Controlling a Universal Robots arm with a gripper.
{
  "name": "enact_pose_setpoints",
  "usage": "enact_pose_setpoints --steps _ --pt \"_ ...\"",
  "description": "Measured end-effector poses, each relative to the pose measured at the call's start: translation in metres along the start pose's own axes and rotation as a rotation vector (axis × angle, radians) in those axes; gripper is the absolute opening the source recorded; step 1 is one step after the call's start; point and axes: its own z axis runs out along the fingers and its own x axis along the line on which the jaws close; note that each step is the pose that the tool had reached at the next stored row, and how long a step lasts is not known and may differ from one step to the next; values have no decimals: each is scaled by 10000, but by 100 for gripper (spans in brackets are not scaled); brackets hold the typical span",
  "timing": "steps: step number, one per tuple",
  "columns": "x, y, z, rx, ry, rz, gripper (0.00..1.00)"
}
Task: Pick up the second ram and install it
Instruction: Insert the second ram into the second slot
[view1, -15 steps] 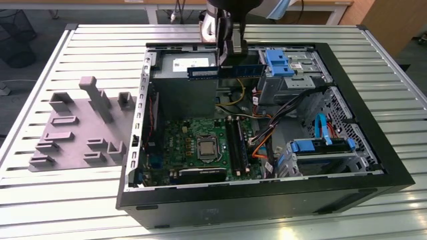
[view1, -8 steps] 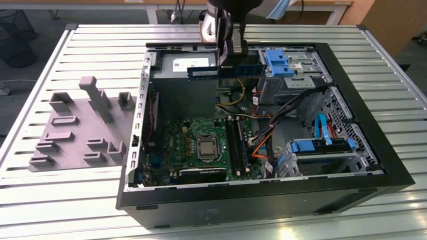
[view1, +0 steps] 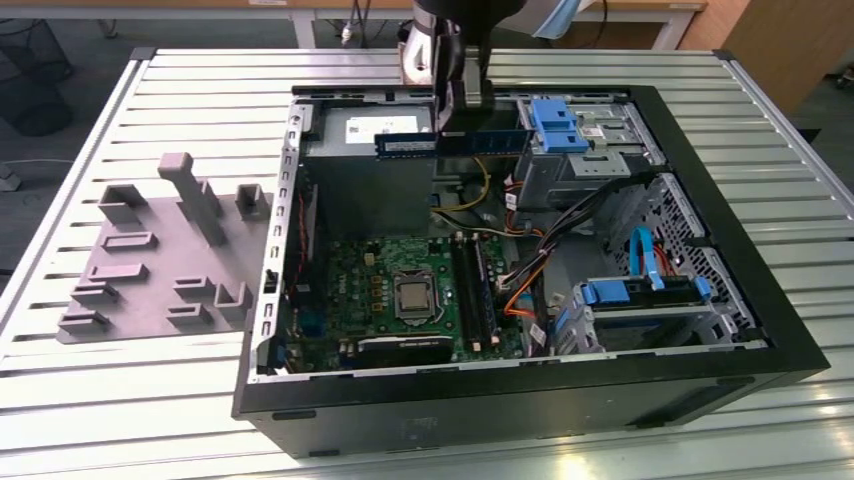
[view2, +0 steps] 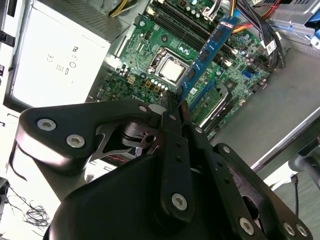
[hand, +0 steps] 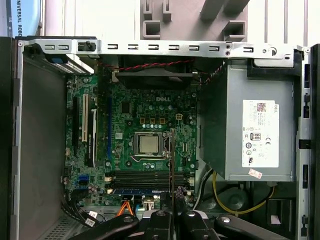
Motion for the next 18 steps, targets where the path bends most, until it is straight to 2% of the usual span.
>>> enact_pose_setpoints --steps 18 --pt "0 0 1 4 -7 548 14"
